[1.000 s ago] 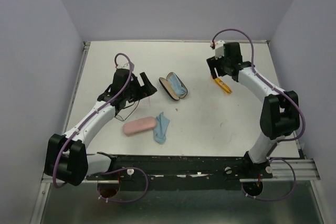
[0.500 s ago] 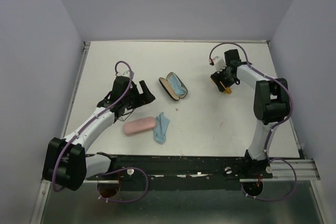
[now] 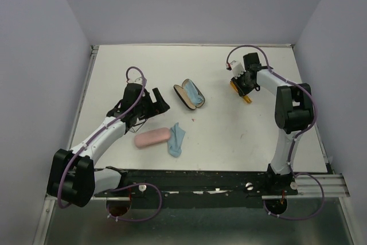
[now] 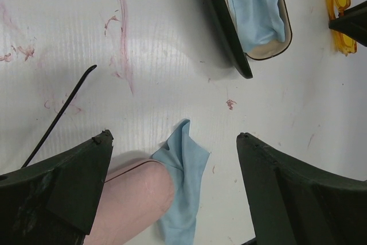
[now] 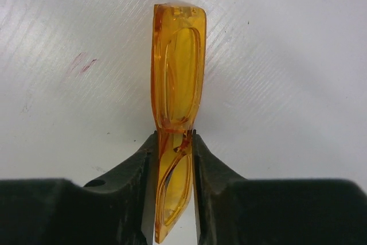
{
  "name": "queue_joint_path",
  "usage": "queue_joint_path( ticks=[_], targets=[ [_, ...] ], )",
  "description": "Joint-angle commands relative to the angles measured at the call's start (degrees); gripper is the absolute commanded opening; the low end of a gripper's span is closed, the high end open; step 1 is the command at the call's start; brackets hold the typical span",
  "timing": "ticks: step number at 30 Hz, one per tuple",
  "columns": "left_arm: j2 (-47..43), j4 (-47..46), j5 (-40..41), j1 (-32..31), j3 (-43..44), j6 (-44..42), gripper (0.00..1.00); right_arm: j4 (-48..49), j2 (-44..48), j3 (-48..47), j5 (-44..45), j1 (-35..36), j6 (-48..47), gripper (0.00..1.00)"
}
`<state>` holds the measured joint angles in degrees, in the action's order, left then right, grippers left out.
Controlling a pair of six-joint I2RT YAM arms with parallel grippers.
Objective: Organize the sunglasses
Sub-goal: Pick up the sunglasses from the center of the board, then pass from the right arm to the left
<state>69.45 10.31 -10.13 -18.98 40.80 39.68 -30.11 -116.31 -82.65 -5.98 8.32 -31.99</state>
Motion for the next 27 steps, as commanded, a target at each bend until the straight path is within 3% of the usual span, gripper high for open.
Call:
queue_joint_path(
  ticks=[1,7,11,16,21,27],
  targets=[
    [0.2,-1.9,-2.6,-0.1,1.6,-0.4,0.99,-2.1,0.3,1.1,-3.0,0.2,0.1,0.29],
    [0.2,-3.9,-7.7,-0.1,3.2,0.0,0.99,-1.2,6.7,2.1,-8.1,0.3,0.3,0.2],
    [0.2,-7.1,-15.3,-0.1,4.6,1.2,0.99,0.4,12.3,4.3,-12.6,1.3,-0.3,0.19],
    [0.2,-10.0,-24.5,-0.1,7.1,3.5,0.99,4.8,20.5,7.8,-8.0,9.4,-2.4,0.19],
    [-0.7,-12.8,-32.7,0.0,9.6,7.0,0.99,21.0,29.7,16.8,1.4,22.4,-6.6,0.19],
    [-4.4,-12.3,-30.2,-0.1,8.9,12.9,0.99,39.2,40.4,27.4,-2.1,32.0,-15.6,0.16]
  ],
)
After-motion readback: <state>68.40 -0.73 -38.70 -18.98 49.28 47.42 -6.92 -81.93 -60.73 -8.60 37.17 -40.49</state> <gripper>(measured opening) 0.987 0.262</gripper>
